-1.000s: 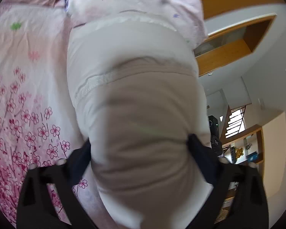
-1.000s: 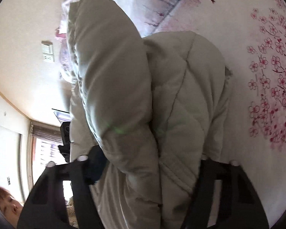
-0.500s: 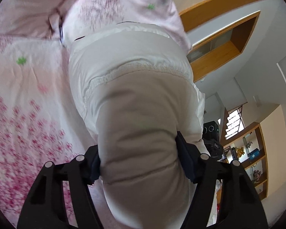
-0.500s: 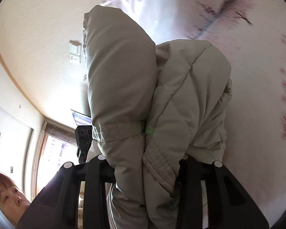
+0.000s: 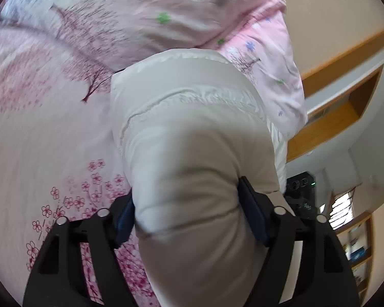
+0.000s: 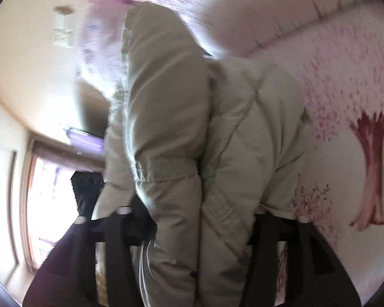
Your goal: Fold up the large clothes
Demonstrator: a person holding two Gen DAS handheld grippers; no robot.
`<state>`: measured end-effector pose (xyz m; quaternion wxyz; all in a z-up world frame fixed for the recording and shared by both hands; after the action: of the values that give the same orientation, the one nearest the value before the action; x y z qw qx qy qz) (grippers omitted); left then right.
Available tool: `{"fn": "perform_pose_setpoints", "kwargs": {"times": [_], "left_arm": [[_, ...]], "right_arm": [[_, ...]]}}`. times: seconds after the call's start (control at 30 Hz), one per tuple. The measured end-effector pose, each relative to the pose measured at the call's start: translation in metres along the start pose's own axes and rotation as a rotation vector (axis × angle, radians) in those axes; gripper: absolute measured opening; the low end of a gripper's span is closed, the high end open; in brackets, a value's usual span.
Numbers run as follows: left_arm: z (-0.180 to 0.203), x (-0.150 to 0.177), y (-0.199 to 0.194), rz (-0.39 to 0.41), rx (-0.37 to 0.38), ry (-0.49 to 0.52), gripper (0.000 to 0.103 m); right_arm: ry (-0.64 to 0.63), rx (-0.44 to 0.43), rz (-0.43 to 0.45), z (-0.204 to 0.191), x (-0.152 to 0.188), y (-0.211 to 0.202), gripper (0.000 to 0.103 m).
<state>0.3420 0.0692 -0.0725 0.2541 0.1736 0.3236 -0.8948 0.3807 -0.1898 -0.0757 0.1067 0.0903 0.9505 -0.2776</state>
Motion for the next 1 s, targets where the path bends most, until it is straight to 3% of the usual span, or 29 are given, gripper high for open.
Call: {"fn": "perform_pose_setpoints", "kwargs": {"times": [0.07, 0.17, 0.27, 0.37, 0.4, 0.43, 0.5, 0.57, 0.63, 0.67, 0.8, 0.9, 1.0], "left_arm": [[0.004, 0.000, 0.000, 0.003, -0.043, 0.050, 0.080], [0.013, -0.002, 0.003, -0.018, -0.108, 0.123, 0.084], [0.017, -0.007, 0.010, -0.033, -0.133, 0.126, 0.087], [0.018, -0.007, 0.016, -0.055, -0.141, 0.125, 0.088], [0.018, -0.007, 0.016, -0.056, -0.151, 0.131, 0.088], [0.018, -0.006, 0.016, -0.055, -0.160, 0.138, 0.088], [0.024, -0.010, 0.020, -0.049, -0.189, 0.161, 0.088], [0.027, -0.011, 0.018, -0.040, -0.220, 0.183, 0.088], [0.031, -0.012, 0.013, -0.028, -0.253, 0.215, 0.088], [0.036, -0.014, 0.009, -0.015, -0.268, 0.238, 0.088], [0.068, -0.018, -0.018, 0.087, -0.378, 0.394, 0.086], [0.106, -0.012, -0.030, 0.144, -0.406, 0.526, 0.086], [0.133, 0.002, -0.024, 0.134, -0.439, 0.633, 0.087]], "right_arm": [[0.023, 0.033, 0.008, 0.007, 0.000, 0.002, 0.069], [0.003, 0.130, 0.047, 0.012, -0.004, -0.004, 0.071], [-0.072, 0.242, 0.202, -0.006, -0.006, -0.047, 0.070], [-0.237, 0.338, 0.405, -0.048, -0.017, -0.088, 0.069], [-0.289, 0.355, 0.414, -0.060, -0.020, -0.087, 0.061], [-0.350, 0.377, 0.405, -0.073, -0.020, -0.081, 0.054], [-0.455, 0.447, 0.338, -0.092, -0.022, -0.051, 0.022], [-0.497, 0.569, 0.242, -0.082, -0.024, -0.018, 0.012], [-0.468, 0.639, 0.154, -0.057, -0.025, -0.004, 0.010], [-0.425, 0.644, 0.068, -0.038, -0.024, 0.009, 0.009], [-0.366, 0.668, -0.019, -0.006, -0.008, 0.012, 0.007], [-0.399, 0.708, -0.014, 0.003, 0.003, 0.016, 0.007], [-0.402, 0.720, 0.037, 0.009, 0.009, 0.018, 0.007]]}}
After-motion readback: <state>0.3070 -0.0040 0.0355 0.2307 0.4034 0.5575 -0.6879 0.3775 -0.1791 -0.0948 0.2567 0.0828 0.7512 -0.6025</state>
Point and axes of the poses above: each gripper's, at about its wrist camera, not at the fingertips, and y roughly the way its jaws point, z to its right, x to its underside, the point moved 8 cm from there along y, roughly the way its jaws point, and after that the axes turned 4 degrees about y, right-handed, at the moved point
